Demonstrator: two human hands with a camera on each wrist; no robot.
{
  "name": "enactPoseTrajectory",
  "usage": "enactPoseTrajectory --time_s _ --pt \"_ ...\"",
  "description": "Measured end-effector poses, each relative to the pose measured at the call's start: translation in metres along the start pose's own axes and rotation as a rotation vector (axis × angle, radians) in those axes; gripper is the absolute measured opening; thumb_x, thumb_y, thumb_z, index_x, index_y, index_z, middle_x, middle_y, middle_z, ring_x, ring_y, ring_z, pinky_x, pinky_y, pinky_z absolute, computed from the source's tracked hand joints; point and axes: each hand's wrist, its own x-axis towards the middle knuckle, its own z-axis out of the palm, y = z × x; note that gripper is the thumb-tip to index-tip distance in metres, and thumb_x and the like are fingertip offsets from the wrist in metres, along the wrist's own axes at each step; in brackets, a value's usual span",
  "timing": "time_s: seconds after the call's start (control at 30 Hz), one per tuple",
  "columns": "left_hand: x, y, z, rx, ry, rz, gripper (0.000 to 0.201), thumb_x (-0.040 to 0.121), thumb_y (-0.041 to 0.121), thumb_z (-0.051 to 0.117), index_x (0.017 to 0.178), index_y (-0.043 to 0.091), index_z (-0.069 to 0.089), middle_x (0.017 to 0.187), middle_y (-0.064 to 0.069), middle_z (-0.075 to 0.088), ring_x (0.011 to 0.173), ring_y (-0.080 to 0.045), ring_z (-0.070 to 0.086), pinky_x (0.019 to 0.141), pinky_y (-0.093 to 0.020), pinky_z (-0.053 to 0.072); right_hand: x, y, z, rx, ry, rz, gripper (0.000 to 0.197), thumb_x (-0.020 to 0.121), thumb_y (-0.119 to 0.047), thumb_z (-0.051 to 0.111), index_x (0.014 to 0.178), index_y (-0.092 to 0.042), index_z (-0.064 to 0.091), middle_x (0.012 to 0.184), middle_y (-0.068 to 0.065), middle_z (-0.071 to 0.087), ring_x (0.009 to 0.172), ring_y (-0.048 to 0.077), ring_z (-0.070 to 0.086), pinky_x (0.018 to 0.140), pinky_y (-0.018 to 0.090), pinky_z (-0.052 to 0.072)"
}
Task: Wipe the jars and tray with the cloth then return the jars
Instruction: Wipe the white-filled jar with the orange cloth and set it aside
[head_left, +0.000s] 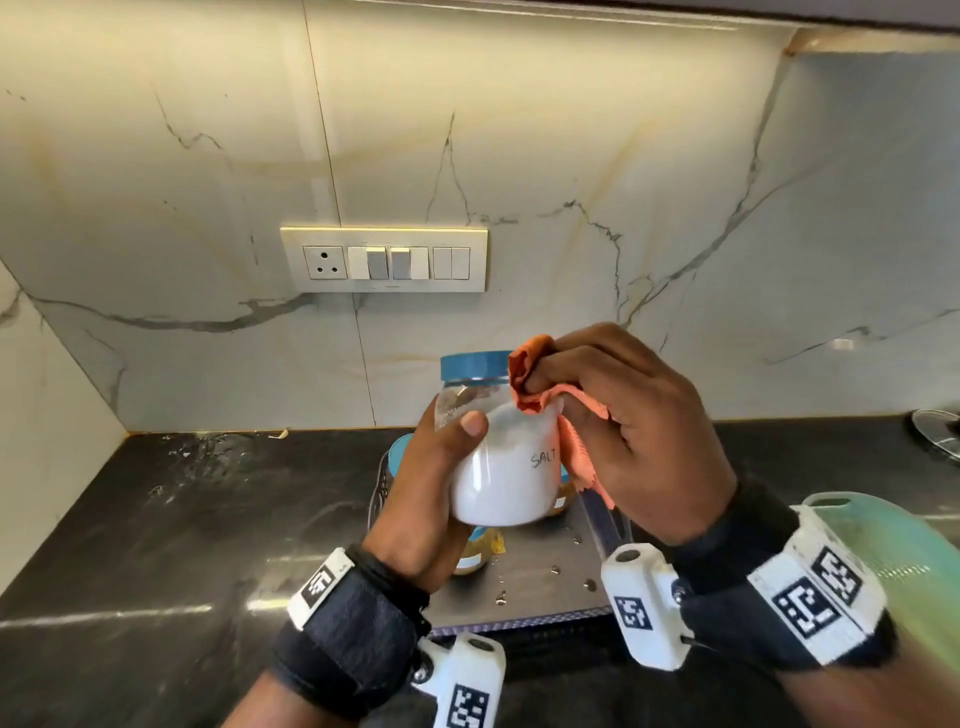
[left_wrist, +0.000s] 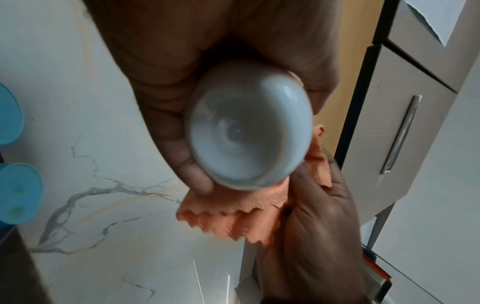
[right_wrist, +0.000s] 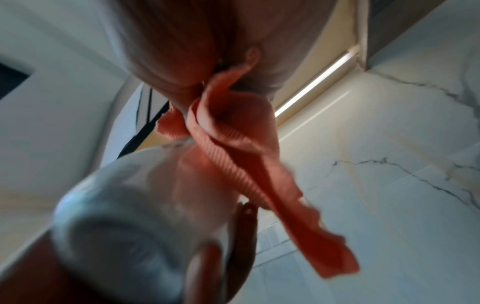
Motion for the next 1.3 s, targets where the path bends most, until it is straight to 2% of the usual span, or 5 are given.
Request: enactPoseTrajectory --time_s 0.23,0.37,0.73,0.93,1.3 --pt "0.000 0.004 -0.007 -0.125 -0.028 -0.018 0.047 0.072 0.049 0.079 0.109 0.021 0.075 0.120 -0.024 0.068 0.114 -0.043 0.064 0.093 -0.047 0.056 -0.050 -0.028 0.020 -0.068 -0.161 -0.119 0.020 0.095 -0.011 0.052 0.102 -0.021 0.068 0.107 -0.002 0.060 0.090 0.014 0.056 0.079 0.032 0.052" --pt "0.000 -0.001 0.000 -0.051 0.002 -0.045 0.081 0.063 0.058 0.085 0.125 0.011 0.061 0.116 -0.023 0.065 0.099 -0.036 0.064 0.085 -0.052 0.052 -0.018 -0.017 0.007 -0.024 -0.018 -0.048 0.018 0.091 -0.009 0.053 0.097 -0.012 0.070 0.103 0.004 0.063 0.094 0.017 0.060 0.086 0.025 0.049" --pt "-0.004 0.006 -0.005 -0.163 0.016 -0.038 0.076 0.058 0.058 0.086 0.119 0.017 0.067 0.113 -0.017 0.069 0.105 -0.034 0.067 0.089 -0.046 0.056 -0.062 -0.033 0.017 0.013 -0.086 -0.034 0.021 0.094 -0.014 0.050 0.102 -0.023 0.067 0.110 -0.005 0.060 0.096 0.014 0.059 0.091 0.037 0.049" --pt "-0.015 -0.003 0.013 -0.035 -0.031 -0.112 0.103 0.055 0.061 0.087 0.135 0.007 0.051 0.121 -0.024 0.064 0.103 -0.039 0.063 0.082 -0.056 0.055 -0.020 -0.014 -0.009 0.048 0.126 0.055 0.016 0.090 0.000 0.057 0.096 -0.006 0.070 0.101 0.006 0.064 0.095 0.016 0.061 0.085 0.024 0.049" --pt "-0.019 -0.026 0.018 -0.073 -0.084 -0.105 0.059 0.056 0.064 0.080 0.102 0.027 0.080 0.106 -0.008 0.076 0.098 -0.023 0.072 0.083 -0.035 0.060 -0.107 -0.026 -0.007 0.126 -0.145 0.099 0.019 0.094 -0.017 0.052 0.100 -0.018 0.069 0.112 -0.010 0.058 0.108 0.004 0.056 0.099 0.018 0.042"
